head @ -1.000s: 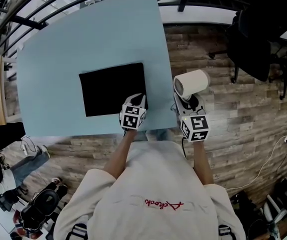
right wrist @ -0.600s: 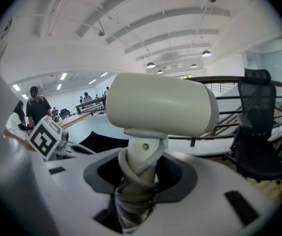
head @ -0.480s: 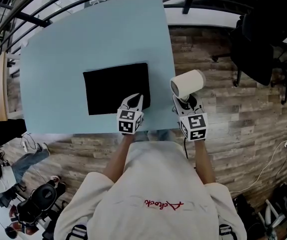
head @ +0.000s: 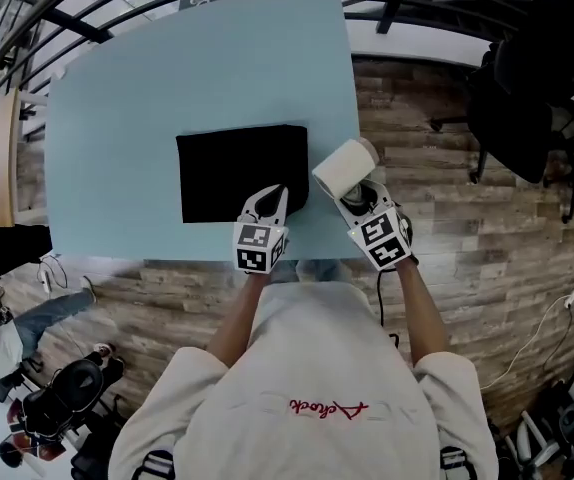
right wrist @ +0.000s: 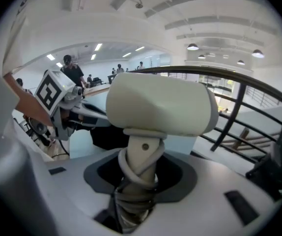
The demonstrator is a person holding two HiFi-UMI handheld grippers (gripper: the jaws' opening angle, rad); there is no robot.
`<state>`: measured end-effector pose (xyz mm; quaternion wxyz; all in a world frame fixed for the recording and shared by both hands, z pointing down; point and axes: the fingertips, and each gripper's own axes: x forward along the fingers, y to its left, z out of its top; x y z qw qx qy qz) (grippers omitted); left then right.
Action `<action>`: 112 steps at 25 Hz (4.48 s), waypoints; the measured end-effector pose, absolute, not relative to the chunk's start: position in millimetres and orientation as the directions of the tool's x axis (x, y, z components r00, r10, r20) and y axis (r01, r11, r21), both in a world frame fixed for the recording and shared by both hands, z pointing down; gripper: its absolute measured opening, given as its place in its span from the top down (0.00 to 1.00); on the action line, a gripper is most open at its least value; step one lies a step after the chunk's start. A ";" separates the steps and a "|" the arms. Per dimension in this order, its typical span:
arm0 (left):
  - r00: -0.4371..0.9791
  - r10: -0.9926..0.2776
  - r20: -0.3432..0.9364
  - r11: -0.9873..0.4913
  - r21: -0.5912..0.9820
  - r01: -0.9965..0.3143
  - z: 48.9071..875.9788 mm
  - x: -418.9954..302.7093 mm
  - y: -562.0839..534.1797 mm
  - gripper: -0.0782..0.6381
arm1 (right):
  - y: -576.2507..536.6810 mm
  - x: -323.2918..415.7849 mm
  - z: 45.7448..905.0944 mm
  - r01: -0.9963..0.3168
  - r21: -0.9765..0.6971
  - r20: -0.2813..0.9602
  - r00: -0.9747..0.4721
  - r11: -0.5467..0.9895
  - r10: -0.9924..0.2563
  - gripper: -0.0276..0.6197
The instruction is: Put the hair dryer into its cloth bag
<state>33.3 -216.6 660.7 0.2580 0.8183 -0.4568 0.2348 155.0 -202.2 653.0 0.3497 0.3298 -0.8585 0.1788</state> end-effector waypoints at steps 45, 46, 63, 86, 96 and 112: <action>0.565 -0.641 0.520 -0.498 0.278 -0.821 633.2 40.9 -206.2 0.88 | -204.5 68.3 747.1 0.113 -0.087 0.987 -0.122 0.990 0.101 0.68; 0.568 -0.640 0.518 -0.500 0.280 -0.819 633.2 40.6 -206.0 0.88 | -205.3 64.7 747.0 0.115 -0.084 0.987 -0.131 0.990 0.099 0.68; 0.596 -0.614 0.518 -0.509 0.317 -0.800 639.2 25.4 -203.2 0.88 | -213.5 30.7 752.6 0.114 -0.022 0.974 -0.222 0.993 0.047 0.66; 0.615 -0.567 0.548 -0.542 0.314 -0.780 652.7 52.9 -205.7 0.88 | -213.9 140.1 747.7 -0.174 -0.029 0.957 -0.290 0.984 -0.023 0.48; 0.617 -0.568 0.545 -0.535 0.325 -0.780 655.3 56.4 -208.2 0.88 | -207.6 141.5 758.1 -0.139 -0.056 0.971 -0.237 0.989 0.022 0.55; 0.640 -0.569 0.516 -0.553 0.335 -0.762 640.8 57.6 -202.9 0.88 | -223.8 94.9 711.0 -0.073 0.021 0.938 -0.343 0.997 -0.045 0.57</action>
